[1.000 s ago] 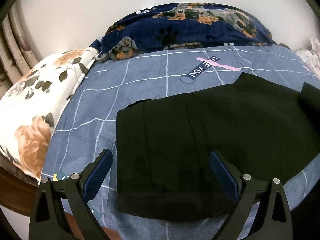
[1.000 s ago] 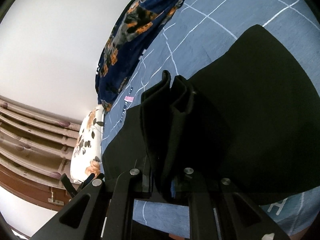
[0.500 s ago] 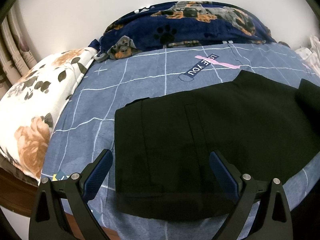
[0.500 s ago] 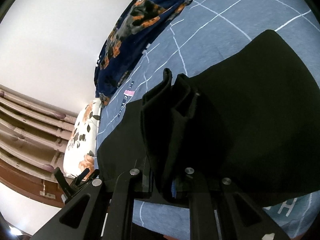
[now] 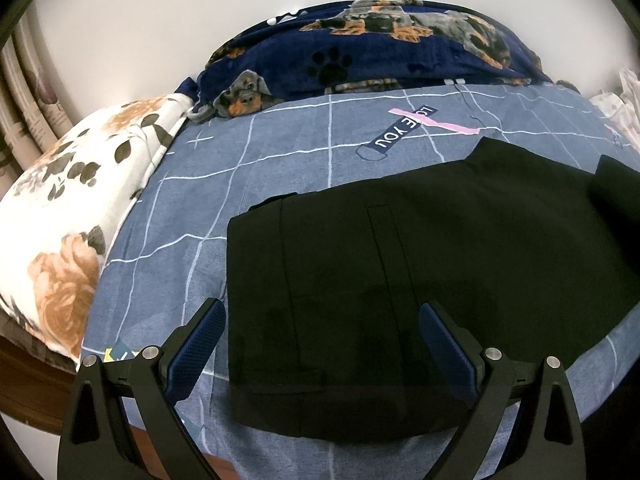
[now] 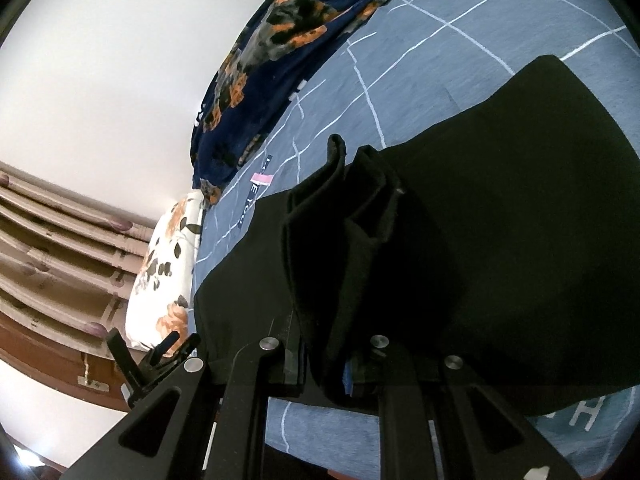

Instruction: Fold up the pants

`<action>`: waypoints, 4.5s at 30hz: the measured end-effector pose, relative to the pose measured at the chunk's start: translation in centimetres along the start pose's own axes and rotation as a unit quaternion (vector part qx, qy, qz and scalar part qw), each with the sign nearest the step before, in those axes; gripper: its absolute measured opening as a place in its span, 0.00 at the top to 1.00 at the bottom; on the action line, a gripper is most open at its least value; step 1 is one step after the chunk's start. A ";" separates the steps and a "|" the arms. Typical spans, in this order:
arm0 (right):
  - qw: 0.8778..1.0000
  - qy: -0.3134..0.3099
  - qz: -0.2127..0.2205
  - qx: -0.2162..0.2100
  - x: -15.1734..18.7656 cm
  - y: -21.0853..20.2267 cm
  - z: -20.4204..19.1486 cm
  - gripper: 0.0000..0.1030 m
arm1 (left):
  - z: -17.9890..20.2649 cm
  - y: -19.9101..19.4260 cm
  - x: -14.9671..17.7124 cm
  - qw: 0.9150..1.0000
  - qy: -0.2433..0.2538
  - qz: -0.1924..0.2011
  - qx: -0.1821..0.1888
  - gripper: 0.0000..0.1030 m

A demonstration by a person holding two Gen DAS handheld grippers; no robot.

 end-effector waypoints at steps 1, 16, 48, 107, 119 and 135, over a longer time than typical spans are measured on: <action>1.000 -0.002 -0.001 0.000 0.0 0.1 -0.1 0.85 | 0.0 0.0 -0.1 1.000 0.000 0.000 0.000 0.06; 1.000 -0.008 -0.009 0.000 0.4 0.6 -0.7 0.85 | 0.1 0.3 0.2 1.000 0.004 -0.003 0.001 0.06; 0.998 0.015 -0.052 -0.026 1.6 2.7 -1.1 0.48 | 0.2 0.4 0.3 1.000 0.006 -0.006 0.002 0.06; 0.998 -0.063 0.006 0.023 -7.9 -7.0 4.5 0.85 | 26.9 -6.2 -6.9 0.935 0.169 0.086 0.298 0.06; 0.999 -0.010 0.004 0.052 -10.1 -5.6 11.9 1.00 | 29.6 -0.8 -4.9 0.946 0.186 0.021 0.266 0.06; 0.997 -0.040 0.048 -0.039 -4.8 -11.6 10.0 0.89 | 30.0 1.2 -4.4 0.950 0.181 -0.001 0.253 0.06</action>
Point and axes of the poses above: each gripper's, at about its wrist camera, not at the fingertips, and y roughly the way its jaws point, z to its right, x to its underside, the point moved 2 cm from there along y, roughly the way its jaws point
